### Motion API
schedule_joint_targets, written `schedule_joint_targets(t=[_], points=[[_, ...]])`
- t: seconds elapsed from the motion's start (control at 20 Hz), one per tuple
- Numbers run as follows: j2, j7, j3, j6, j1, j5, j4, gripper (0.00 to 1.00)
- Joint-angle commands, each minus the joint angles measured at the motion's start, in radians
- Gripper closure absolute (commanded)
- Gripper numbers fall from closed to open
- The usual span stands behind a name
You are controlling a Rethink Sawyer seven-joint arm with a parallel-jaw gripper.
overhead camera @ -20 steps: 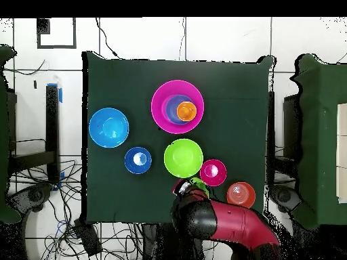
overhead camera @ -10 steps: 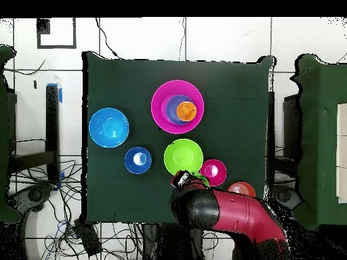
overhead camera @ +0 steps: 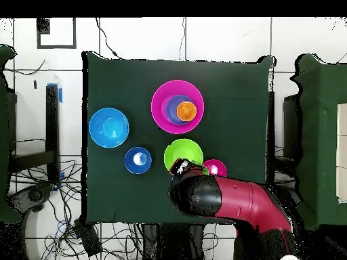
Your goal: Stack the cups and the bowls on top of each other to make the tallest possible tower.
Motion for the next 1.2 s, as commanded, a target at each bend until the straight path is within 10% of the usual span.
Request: schedule_joint_targets(t=[0.05,1.2], points=[[0.081,-0.113,0.125,0.146,0.021,0.008,-0.108,1.00],[0.338,-0.090,0.120,0.317,0.062,-0.045,-0.547,1.00]])
